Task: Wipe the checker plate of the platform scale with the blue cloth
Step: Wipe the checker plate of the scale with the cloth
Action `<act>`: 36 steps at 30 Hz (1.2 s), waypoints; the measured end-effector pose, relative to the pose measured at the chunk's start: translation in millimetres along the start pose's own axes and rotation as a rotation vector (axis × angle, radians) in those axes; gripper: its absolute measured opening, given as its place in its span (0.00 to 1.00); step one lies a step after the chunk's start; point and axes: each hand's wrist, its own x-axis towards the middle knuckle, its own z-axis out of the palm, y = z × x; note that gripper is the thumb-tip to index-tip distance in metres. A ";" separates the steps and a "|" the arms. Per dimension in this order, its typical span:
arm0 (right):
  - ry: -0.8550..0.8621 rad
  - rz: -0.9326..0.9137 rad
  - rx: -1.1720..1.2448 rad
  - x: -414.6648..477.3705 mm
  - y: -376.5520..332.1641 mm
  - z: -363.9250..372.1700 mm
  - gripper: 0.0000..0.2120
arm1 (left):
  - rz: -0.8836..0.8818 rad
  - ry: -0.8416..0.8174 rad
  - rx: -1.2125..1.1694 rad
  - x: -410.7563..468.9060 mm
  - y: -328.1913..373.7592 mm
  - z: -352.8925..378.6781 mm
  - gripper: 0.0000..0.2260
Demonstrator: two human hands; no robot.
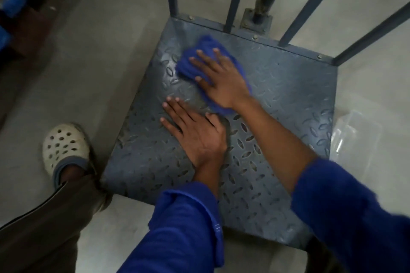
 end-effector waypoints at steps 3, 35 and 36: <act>0.148 0.265 -0.085 -93.5 50.3 -7.2 0.27 | 0.009 0.023 -0.015 -1.0 0.1 1.7 0.38; 0.043 -0.042 -0.099 -82.9 47.9 1.4 0.26 | 0.051 0.077 0.005 -0.3 0.4 4.9 0.36; 0.062 0.018 -0.101 -87.6 65.1 -6.7 0.27 | 0.052 0.079 0.011 -0.9 0.6 7.2 0.36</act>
